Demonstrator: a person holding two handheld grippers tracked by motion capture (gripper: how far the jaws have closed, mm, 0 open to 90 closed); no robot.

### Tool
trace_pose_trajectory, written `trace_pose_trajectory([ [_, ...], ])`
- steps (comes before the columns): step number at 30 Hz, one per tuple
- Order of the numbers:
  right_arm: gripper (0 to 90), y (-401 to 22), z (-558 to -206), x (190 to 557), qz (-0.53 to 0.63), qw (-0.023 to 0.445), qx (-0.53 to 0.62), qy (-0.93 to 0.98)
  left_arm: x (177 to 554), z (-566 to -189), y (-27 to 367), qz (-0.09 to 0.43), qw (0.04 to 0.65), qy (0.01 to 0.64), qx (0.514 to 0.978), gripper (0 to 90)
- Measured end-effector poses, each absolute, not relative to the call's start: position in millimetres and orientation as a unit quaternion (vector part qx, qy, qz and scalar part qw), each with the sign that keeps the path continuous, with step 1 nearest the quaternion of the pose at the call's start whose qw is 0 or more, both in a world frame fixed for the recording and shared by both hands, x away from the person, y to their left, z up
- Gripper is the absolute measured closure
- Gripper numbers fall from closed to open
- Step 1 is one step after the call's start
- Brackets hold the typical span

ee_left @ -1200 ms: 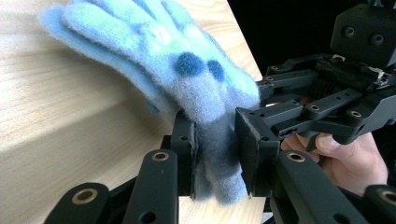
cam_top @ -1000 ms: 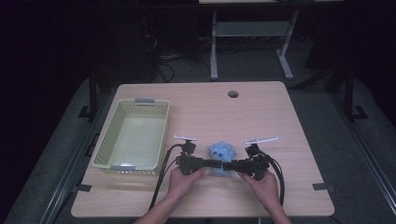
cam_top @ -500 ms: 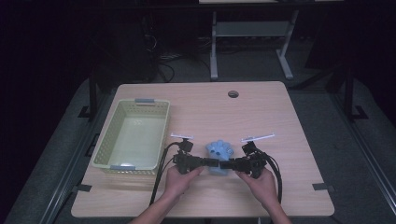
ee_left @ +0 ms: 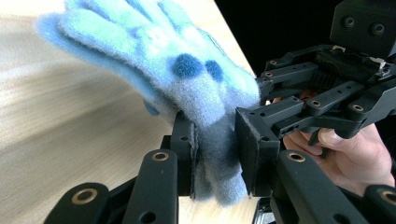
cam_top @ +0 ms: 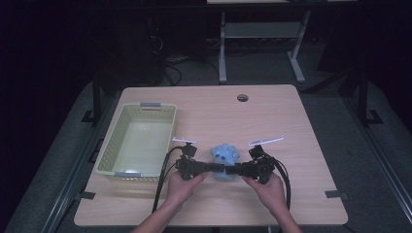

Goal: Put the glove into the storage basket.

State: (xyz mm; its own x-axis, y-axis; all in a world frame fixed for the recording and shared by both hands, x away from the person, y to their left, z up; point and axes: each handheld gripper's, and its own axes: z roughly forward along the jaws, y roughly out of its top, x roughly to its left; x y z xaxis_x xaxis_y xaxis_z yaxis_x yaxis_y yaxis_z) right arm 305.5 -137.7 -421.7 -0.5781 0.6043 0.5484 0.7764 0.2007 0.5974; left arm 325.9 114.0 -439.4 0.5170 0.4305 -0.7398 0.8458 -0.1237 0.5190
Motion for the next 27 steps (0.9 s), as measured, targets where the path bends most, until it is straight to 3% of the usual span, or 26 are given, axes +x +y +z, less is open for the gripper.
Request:
trace_pose_trajectory([
  [27, 70.7, -108.9, -389.0, 316.7, -0.459, 0.097, -0.423, -0.775, 330.5, -408.5, 148.9, -0.204, 0.507, 0.439, 0.713, 68.9],
])
